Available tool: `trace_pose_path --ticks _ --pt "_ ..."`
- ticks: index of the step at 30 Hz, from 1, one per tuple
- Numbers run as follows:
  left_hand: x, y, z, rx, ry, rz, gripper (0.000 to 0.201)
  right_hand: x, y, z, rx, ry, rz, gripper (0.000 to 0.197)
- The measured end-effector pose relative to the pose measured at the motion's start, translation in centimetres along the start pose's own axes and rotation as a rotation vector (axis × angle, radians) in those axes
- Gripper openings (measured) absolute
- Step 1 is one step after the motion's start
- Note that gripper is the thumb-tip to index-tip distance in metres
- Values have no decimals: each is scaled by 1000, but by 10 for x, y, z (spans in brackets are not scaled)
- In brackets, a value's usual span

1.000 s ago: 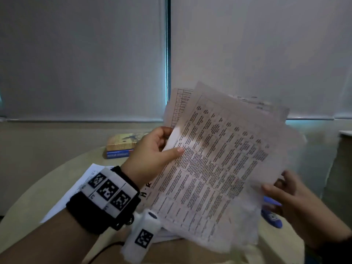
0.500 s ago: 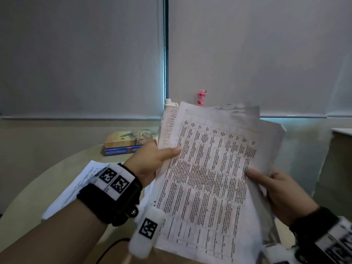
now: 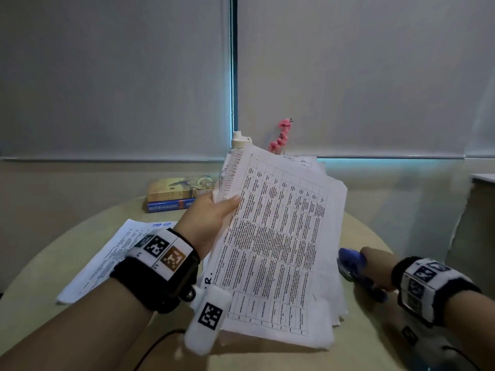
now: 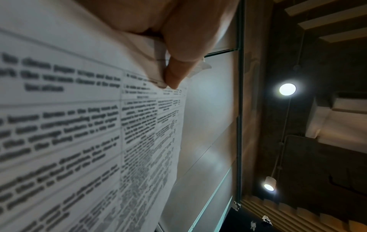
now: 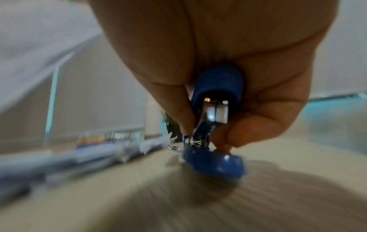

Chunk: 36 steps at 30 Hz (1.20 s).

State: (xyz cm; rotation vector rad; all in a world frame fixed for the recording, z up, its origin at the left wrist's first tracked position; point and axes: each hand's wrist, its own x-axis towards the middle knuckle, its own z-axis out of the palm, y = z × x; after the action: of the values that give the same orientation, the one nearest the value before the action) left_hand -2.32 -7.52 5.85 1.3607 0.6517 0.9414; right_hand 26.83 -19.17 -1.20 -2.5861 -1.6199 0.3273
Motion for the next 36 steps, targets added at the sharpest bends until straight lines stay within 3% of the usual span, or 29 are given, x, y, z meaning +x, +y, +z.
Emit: trace_pose_path --ticks 2,3,5,6,8,11,14,16,24,31,33,36 --pt "1 -1 -2 -3 6 2 24 -6 6 -8 210 132 78 12" --pt "1 -1 -3 0 6 7 23 -12 8 -13 316 273 84 6" --pt "2 0 -6 5 -10 15 20 -28 9 -23 529 624 21 40" --pt "2 0 -6 4 -23 15 18 -40 2 -29 648 771 -81 57" --pt "2 1 -3 3 -55 12 16 -66 -22 -45 765 871 -356 77" --pt "1 4 9 34 -127 -8 16 -86 -61 -58 457 829 -634 74" --pt "-3 8 20 80 -209 -1 12 -89 -85 -66 52 797 -662 66" --pt "-6 12 24 91 -237 8 11 -87 -92 -68 -65 780 -657 65" --pt "-9 19 21 269 -265 49 8 -90 -88 -68 -157 794 -607 64" --pt "-8 17 22 344 -279 106 9 -88 -94 -65 -220 836 -596 78" --pt "-7 16 21 337 -286 114 19 -85 -92 -65 -247 848 -640 76" --pt "-6 18 21 352 -303 123 9 -83 -91 -65 -180 809 -661 66"
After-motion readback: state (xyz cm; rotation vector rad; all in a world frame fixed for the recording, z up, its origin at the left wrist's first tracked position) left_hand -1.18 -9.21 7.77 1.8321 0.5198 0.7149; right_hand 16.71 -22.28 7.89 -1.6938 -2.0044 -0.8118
